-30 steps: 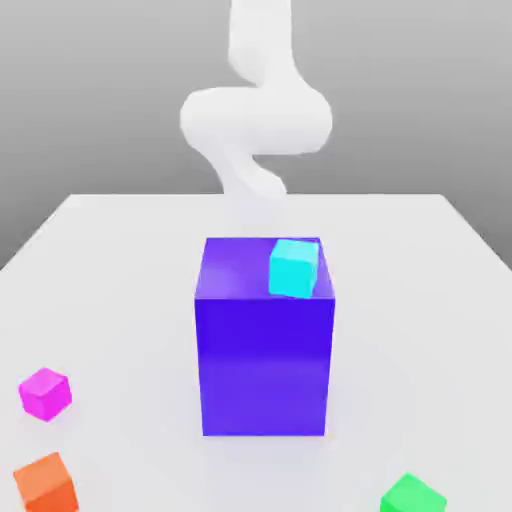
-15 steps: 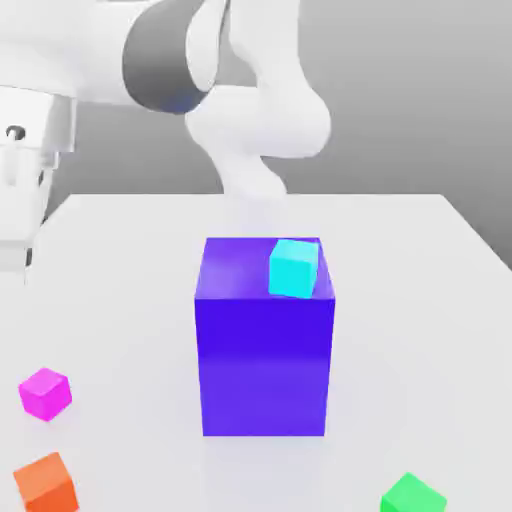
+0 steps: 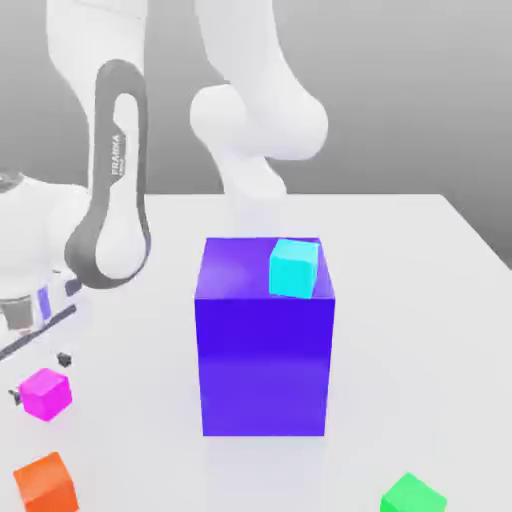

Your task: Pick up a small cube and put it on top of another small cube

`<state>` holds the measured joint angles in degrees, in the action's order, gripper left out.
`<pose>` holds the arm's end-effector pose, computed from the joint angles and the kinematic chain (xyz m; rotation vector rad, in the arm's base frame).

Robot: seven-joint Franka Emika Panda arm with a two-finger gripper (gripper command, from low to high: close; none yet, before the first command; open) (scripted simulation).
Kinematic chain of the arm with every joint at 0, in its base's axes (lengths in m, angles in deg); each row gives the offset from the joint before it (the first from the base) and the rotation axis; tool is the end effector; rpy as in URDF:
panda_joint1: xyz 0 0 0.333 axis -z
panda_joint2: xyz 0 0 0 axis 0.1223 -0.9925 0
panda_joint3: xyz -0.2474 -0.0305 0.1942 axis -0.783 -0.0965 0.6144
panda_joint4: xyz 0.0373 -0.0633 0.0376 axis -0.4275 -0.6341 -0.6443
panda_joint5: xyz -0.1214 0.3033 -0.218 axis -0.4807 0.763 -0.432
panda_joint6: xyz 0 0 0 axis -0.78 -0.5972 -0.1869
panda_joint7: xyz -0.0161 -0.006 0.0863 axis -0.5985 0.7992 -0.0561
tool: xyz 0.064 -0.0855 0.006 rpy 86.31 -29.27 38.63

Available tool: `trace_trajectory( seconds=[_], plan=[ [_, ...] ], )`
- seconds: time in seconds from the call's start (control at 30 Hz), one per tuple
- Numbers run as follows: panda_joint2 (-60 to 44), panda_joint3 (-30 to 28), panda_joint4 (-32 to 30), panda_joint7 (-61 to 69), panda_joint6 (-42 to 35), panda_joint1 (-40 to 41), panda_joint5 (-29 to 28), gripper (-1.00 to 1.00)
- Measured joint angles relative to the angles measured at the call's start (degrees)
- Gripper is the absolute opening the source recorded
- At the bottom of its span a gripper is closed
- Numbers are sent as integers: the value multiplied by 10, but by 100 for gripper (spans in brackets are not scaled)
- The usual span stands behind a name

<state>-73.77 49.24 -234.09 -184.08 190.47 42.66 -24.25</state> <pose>0.3231 -0.3016 0.1316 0.4766 -3.1047 0.0004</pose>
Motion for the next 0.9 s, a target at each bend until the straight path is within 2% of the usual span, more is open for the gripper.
trace_trajectory(
  seconds=[0.2,0.4,0.9],
  plan=[
    [-2,1,0,0,3,1,0,-100],
    [100,-21,-17,-27,-81,-23,-49,-100],
    [84,200,85,240,-176,-193,-156,-100]
  ],
)
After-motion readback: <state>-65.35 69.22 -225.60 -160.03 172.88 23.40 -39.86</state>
